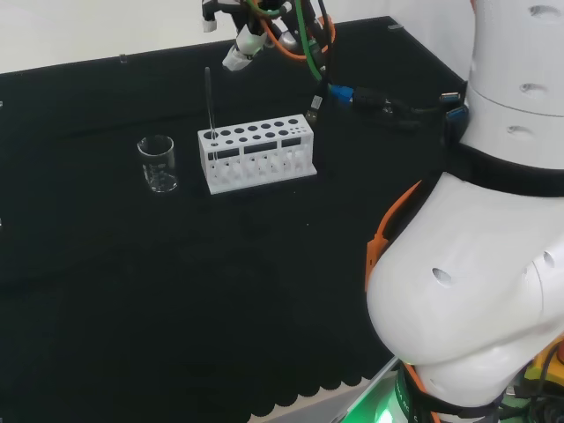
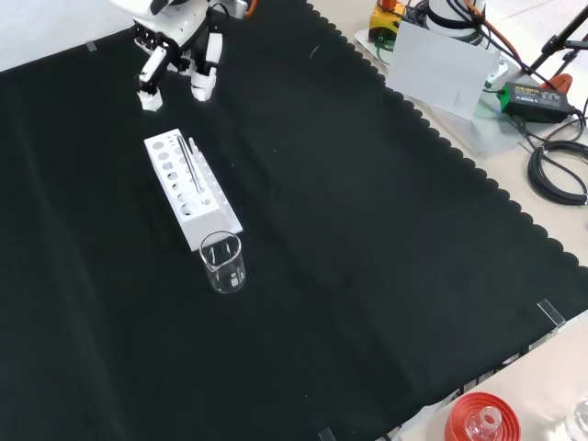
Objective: Put the glass rod back on the white test tube rack.
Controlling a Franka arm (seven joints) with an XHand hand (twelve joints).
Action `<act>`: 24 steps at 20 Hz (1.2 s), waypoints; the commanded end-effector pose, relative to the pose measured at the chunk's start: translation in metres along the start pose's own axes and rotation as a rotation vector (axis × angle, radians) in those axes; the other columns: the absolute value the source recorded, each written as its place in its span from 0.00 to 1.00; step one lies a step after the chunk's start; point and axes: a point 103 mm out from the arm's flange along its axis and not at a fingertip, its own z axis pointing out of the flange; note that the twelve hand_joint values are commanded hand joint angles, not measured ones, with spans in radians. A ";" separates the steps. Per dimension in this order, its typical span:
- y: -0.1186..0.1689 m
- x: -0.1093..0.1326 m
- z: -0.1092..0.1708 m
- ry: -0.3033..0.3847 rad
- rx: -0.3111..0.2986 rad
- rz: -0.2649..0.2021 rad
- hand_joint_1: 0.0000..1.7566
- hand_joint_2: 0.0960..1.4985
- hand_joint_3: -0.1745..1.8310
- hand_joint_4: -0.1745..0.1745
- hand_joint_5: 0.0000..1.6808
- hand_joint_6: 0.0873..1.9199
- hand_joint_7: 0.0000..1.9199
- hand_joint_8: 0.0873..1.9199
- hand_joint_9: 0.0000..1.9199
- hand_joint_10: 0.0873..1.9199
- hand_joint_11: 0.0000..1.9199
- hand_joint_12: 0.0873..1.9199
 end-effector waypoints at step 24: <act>-0.035 -0.026 -0.015 0.021 -0.088 0.064 0.57 0.57 0.00 0.00 0.25 0.46 0.62 0.30 1.00 0.00 0.98 0.12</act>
